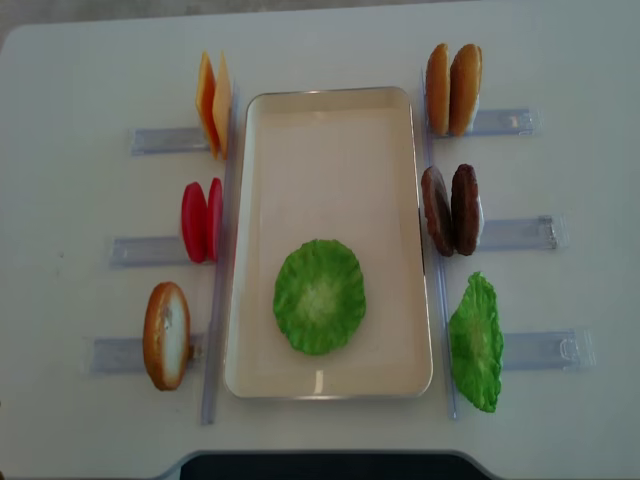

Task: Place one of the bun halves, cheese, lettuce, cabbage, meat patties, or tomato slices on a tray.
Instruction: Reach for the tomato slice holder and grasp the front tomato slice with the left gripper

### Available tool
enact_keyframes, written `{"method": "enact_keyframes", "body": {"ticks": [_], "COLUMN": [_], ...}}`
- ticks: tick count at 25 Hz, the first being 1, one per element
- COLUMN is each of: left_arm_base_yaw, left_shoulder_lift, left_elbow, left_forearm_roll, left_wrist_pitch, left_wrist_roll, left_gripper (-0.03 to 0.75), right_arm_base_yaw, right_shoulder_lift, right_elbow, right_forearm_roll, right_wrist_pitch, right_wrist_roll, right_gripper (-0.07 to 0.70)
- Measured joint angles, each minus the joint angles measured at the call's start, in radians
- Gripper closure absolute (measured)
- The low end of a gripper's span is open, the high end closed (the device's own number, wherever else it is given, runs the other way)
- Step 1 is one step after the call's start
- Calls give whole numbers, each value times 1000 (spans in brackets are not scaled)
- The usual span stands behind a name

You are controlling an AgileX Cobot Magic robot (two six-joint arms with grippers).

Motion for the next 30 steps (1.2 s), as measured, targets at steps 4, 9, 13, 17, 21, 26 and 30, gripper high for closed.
{"method": "enact_keyframes", "body": {"ticks": [4,9,13,17,21,26,30], "left_arm_base_yaw": [0,0,0,0,0,0,0], "left_shoulder_lift": [0,0,0,0,0,0,0], "left_elbow": [0,0,0,0,0,0,-20], "left_forearm_roll": [0,0,0,0,0,0,30], "left_wrist_pitch": [0,0,0,0,0,0,6], "left_wrist_roll": [0,0,0,0,0,0,0], "left_gripper": [496,496,496,496,496,496,458], "right_arm_base_yaw": [0,0,0,0,0,0,0], "right_shoulder_lift": [0,0,0,0,0,0,0], "right_elbow": [0,0,0,0,0,0,0], "right_forearm_roll": [0,0,5,5,5,5,5], "right_wrist_pitch": [0,0,0,0,0,0,0], "right_wrist_roll": [0,0,0,0,1,1,1], "right_gripper": [218,218,218,218,218,218,218]}}
